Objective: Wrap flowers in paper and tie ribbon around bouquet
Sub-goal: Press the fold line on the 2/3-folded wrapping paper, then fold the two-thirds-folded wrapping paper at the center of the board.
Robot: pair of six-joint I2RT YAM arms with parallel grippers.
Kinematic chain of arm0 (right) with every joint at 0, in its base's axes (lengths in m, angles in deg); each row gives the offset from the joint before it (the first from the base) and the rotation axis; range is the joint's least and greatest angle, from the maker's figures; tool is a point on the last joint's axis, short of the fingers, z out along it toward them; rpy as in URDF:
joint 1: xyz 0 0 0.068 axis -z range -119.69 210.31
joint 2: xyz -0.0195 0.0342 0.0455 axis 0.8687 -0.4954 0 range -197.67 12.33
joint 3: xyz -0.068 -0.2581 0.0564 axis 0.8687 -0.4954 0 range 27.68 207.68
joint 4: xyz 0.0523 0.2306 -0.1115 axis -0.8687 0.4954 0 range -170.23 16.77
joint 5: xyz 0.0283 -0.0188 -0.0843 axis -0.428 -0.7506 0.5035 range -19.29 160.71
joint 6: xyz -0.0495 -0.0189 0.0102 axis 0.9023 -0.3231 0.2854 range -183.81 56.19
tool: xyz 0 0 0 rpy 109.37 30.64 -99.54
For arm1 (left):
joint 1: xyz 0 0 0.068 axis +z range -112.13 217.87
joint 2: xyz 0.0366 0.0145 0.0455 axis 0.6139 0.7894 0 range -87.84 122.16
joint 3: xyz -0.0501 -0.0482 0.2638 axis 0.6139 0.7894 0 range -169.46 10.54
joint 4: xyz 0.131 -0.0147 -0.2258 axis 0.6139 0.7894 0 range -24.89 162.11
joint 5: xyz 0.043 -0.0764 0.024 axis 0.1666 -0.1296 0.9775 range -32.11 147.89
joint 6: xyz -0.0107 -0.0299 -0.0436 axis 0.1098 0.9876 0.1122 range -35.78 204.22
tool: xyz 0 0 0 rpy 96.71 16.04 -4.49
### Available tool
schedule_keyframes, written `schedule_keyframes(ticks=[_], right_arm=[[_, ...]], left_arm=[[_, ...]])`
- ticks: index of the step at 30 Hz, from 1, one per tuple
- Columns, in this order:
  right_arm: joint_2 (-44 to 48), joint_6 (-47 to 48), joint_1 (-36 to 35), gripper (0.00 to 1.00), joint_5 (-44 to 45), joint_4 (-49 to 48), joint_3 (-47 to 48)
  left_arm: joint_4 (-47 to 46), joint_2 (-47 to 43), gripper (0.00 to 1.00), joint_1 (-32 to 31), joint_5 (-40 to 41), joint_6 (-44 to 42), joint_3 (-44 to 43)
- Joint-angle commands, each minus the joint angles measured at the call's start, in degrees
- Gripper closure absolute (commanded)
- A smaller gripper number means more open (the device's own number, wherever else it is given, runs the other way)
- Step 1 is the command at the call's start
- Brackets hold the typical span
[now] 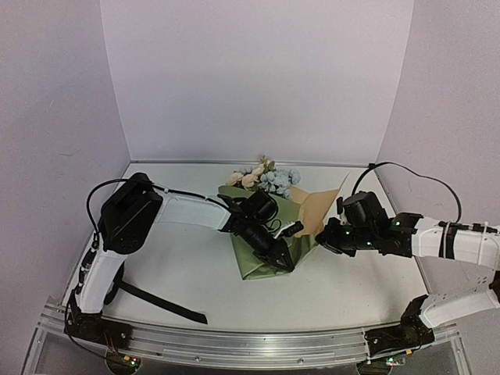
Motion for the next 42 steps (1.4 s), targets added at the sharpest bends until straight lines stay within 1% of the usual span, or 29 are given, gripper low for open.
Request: schedule_keyframes(ticks=[1,7,12,17,21,24,26,30,34,36,39,42], right_arm=[[1.3,0.4,-0.3,1.00,0.5,1.2,1.3],[1.8,0.3,-0.3,1.00,0.2,1.2,1.7],[2.1,0.4,-0.3,1.00,-0.3,1.2,1.8],[1.5,0.6,-0.3,1.00,-0.8,1.2,1.9],[1.5,1.9,-0.3,1.00,-1.1,2.2,2.2],[1.0,3.1,-0.3,1.00,-1.2,3.7,2.9],[0.7,3.6,-0.3,1.00,-1.1,4.6,3.3],[0.4,4.0,-0.3,1.00,-1.0,5.8,4.1],[0.2,4.4,-0.3,1.00,-0.7,7.3,5.2],[-0.2,4.6,-0.4,1.00,-0.9,7.9,5.9],[-0.9,5.1,-0.6,1.00,-1.1,8.5,7.0],[-2.2,6.0,-1.1,1.00,-0.8,9.5,8.8]], left_arm=[[0.6,2.7,0.89,-0.4,2.3,-0.4,0.0],[1.2,4.3,0.91,-0.5,5.5,0.4,-0.2],[1.6,3.0,0.92,-0.5,6.3,0.1,0.0],[0.6,-0.5,0.91,-0.5,3.2,-0.2,0.7],[-2.5,-6.8,0.85,-0.3,-1.3,0.1,3.6],[-6.2,-11.0,0.80,0.5,-4.5,2.2,6.1],[-8.4,-13.4,0.79,1.2,-5.6,3.7,7.8],[-12.5,-18.7,0.80,4.9,-4.8,8.1,14.4],[-14.1,-23.8,0.88,11.6,1.9,12.5,25.0],[-14.4,-24.5,0.90,15.0,5.1,13.2,28.9],[-16.3,-23.9,0.92,17.7,6.7,13.4,31.5],[-17.8,-21.5,0.93,18.6,6.9,13.0,30.3]])
